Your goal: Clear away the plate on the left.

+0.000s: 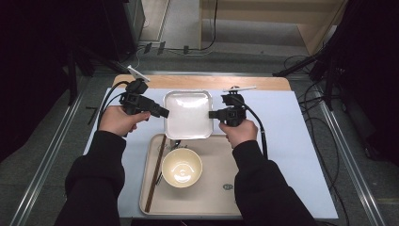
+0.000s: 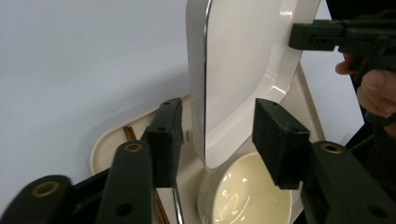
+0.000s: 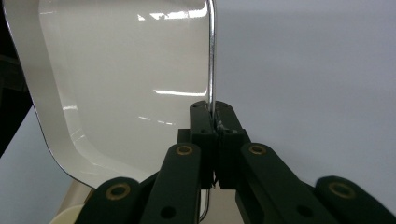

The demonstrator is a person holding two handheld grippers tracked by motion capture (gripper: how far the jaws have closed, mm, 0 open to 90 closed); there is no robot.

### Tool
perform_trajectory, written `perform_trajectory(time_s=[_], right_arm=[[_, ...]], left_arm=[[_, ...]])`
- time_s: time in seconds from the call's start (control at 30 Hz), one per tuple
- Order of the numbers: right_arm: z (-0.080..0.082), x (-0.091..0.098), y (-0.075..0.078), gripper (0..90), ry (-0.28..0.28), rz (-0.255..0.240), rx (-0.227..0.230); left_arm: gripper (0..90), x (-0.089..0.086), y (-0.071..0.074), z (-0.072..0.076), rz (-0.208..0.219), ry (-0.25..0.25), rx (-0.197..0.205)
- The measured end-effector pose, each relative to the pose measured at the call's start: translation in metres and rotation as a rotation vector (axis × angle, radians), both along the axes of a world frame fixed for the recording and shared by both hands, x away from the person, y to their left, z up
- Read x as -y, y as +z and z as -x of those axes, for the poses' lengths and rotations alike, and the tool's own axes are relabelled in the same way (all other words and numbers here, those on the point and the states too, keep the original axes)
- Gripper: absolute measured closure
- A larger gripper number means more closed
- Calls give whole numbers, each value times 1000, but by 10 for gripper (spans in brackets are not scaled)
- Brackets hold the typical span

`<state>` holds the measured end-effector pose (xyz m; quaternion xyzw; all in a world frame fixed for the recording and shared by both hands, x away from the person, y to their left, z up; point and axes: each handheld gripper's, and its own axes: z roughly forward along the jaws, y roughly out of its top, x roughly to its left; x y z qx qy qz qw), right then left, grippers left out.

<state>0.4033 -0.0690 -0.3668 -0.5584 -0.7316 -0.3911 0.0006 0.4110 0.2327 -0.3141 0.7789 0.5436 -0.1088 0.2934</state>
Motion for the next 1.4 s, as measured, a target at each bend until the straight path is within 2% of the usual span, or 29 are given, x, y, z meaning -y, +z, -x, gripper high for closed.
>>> perform_trajectory(time_s=[0.07,0.23,0.33,0.43,0.5,0.6,0.67,0.87,1.13,1.23,1.4], right_arm=[[-1,2,0,893,2,1,-4],[-4,11,-2,893,21,4,-19],[-6,17,-3,893,18,-8,-44],[-7,25,-2,893,12,0,-42],[-7,31,-2,893,9,5,-44],[-8,39,-2,892,4,14,-50],[-8,45,-2,893,-3,17,-62],[-6,58,-7,892,-3,23,-98],[-3,76,-14,893,-9,31,-142],[-2,81,-14,893,-6,38,-147],[1,89,-13,892,10,47,-153]], left_arm=[[488,-1,1,2,-4,-5,14],[422,-6,5,6,19,-24,62],[411,-8,6,9,12,-33,70],[405,-11,7,12,13,-39,88],[399,-13,7,14,31,-42,94],[391,-16,7,16,10,-52,101],[387,-19,6,18,9,-47,103],[380,-25,6,23,-12,-70,125],[372,-33,1,29,-9,-64,131],[371,-36,-1,32,-15,-77,139],[366,-42,-2,35,-11,-68,148]])
